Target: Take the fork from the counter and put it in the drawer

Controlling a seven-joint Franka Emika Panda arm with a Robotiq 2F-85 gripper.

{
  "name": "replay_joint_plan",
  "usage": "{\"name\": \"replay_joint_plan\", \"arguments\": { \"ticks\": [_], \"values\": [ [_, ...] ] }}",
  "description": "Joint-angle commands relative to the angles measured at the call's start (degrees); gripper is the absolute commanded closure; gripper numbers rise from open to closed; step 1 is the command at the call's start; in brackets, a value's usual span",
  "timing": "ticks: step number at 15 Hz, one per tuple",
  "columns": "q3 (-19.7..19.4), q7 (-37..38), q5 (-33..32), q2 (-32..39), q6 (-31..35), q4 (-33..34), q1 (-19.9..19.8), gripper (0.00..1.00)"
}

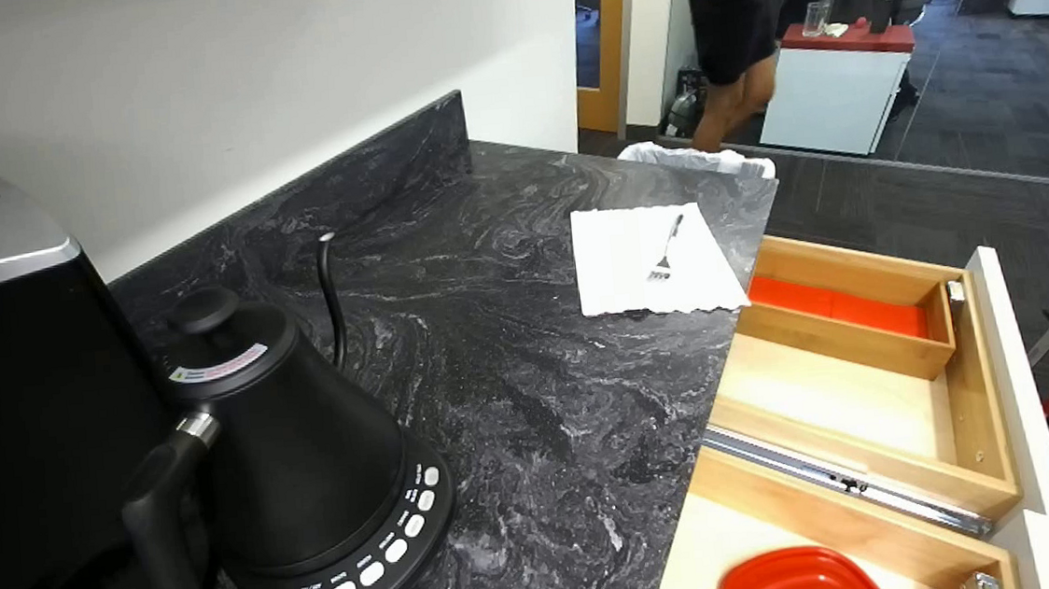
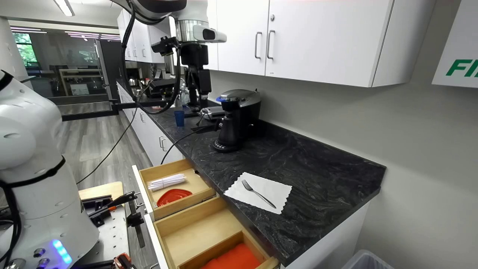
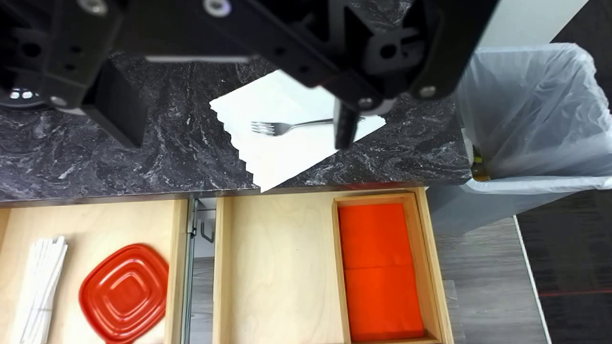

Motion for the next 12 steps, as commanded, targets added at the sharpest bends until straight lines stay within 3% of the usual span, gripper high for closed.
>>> {"name": "replay_joint_plan", "arguments": {
  "ticks": [1,5,12],
  "values": [
    [-0.1,0.0,0.0,0.0,-0.2,0.1,0.1,0.00],
    [0.2,-0.2,-0.5,2.6,2.8,-0.1,0.2,0.00],
    [-0.6,-2.6,-1.4,10.9,14.7,-0.7,0.0,0.00]
  ]
}}
